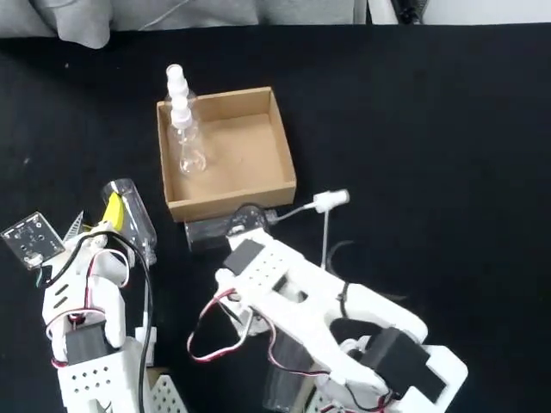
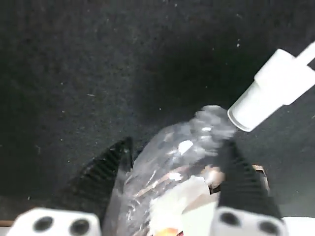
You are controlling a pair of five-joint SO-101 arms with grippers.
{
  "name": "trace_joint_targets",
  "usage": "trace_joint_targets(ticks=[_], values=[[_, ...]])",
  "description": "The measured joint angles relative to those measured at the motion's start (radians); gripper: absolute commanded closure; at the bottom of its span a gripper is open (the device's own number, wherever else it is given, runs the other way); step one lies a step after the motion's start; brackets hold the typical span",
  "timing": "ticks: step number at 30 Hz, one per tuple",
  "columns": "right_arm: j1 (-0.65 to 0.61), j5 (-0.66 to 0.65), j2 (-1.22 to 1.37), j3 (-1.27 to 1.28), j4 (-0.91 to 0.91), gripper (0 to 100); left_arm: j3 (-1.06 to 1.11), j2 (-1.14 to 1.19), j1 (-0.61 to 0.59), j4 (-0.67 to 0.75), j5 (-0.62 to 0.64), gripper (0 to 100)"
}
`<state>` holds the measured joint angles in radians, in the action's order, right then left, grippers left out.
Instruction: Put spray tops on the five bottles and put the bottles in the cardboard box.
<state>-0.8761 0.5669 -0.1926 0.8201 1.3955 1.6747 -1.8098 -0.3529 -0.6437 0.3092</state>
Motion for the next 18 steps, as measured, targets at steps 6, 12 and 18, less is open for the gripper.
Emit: trace_joint_targets(ticks=[6, 12, 18], values=[[0.000, 0.003, 0.000, -0.054, -0.002, 98.6, 0.000, 0.000, 0.000, 0.000, 0.000, 80], [0.000, -0.015, 0.000, -0.094, -0.002, 98.6, 0.000, 0.000, 0.000, 0.000, 0.000, 80], [0.000, -0.140, 0.000, -0.147, 0.023, 98.7, 0.000, 0.000, 0.000, 0.000, 0.000, 80]])
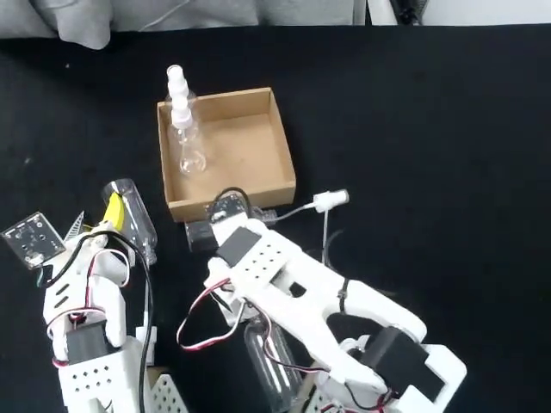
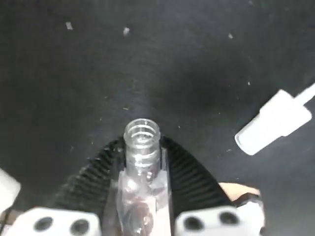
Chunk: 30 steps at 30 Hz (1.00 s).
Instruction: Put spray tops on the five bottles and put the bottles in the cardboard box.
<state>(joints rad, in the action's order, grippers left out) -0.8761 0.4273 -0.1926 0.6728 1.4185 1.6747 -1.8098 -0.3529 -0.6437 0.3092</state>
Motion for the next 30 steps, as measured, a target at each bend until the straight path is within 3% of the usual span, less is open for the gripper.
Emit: trace_joint_targets(ticks=[11, 18, 23, 30], values=[[0.035, -0.239, 0.009, -0.110, 0.009, 98.7, 0.000, 0.000, 0.000, 0.000, 0.000, 80], [0.117, -0.526, 0.009, -0.167, 0.009, 98.7, 0.000, 0.000, 0.000, 0.000, 0.000, 80], [0.146, -0.712, 0.009, -0.169, -0.072, 98.6, 0.000, 0.000, 0.000, 0.000, 0.000, 80], [0.189, -0.847, 0.009, -0.169, -0.164, 98.6, 0.000, 0.000, 0.000, 0.000, 0.000, 80]])
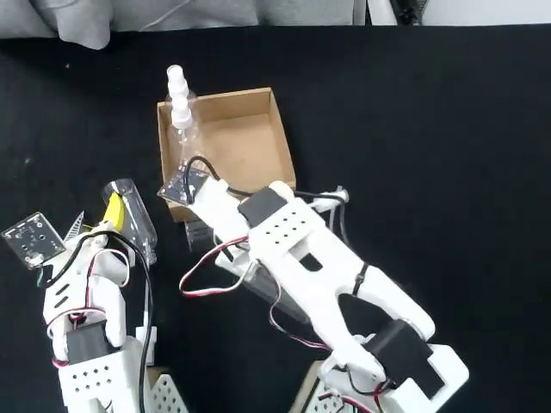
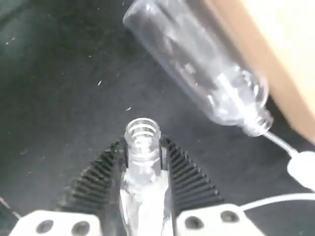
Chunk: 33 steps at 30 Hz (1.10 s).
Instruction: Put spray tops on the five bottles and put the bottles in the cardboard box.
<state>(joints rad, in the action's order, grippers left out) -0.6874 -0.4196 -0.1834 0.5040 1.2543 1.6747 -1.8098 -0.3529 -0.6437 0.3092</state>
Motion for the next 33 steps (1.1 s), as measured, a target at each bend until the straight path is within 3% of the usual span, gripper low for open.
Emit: trace_joint_targets(ticks=[7, 15, 25, 33], values=[[0.012, -0.069, 0.000, 0.002, -0.057, 97.3, 0.000, 0.000, 0.000, 0.000, 0.000, 80], [0.011, -0.072, 0.002, 0.009, -0.051, 73.1, 0.000, 0.000, 0.000, 0.000, 0.000, 80], [0.011, 0.005, 0.002, 0.009, -0.044, 72.1, 0.000, 0.000, 0.000, 0.000, 0.000, 80], [0.011, 0.005, 0.002, 0.009, 0.083, 72.3, 0.000, 0.000, 0.000, 0.000, 0.000, 80]])
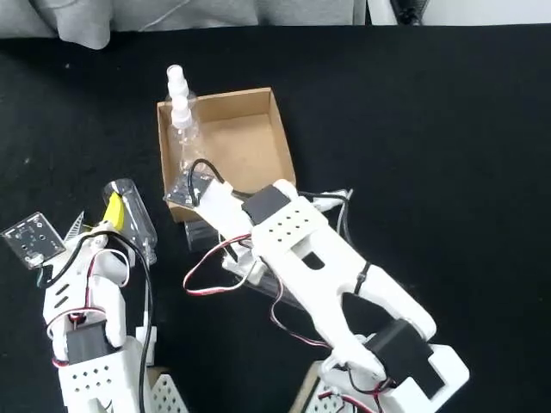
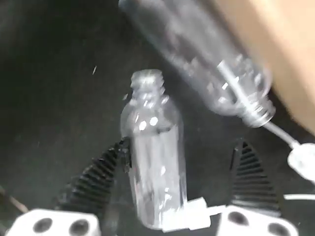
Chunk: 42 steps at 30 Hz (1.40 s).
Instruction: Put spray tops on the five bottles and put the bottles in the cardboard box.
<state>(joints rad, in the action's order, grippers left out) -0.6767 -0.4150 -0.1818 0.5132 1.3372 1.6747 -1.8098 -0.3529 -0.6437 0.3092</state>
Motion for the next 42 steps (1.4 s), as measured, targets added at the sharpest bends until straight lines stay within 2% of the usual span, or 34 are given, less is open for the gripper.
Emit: trace_joint_targets(ticks=[9, 15, 30, 37, 42], values=[[-0.005, -0.002, 0.000, 0.000, 0.037, 72.3, 0.000, 0.000, 0.000, 0.000, 0.000, 80], [-0.003, -0.055, 0.000, 0.000, 0.034, 72.3, 0.000, 0.000, 0.000, 0.000, 0.000, 80], [-0.003, -0.064, 0.000, 0.114, -0.114, 72.3, 0.000, 0.000, 0.000, 0.000, 0.000, 80], [-0.003, -0.064, 0.000, 0.115, -0.126, 72.3, 0.000, 0.000, 0.000, 0.000, 0.000, 80], [-0.005, -0.064, 0.112, 0.115, -0.153, 72.3, 0.000, 0.000, 0.000, 0.000, 0.000, 80]])
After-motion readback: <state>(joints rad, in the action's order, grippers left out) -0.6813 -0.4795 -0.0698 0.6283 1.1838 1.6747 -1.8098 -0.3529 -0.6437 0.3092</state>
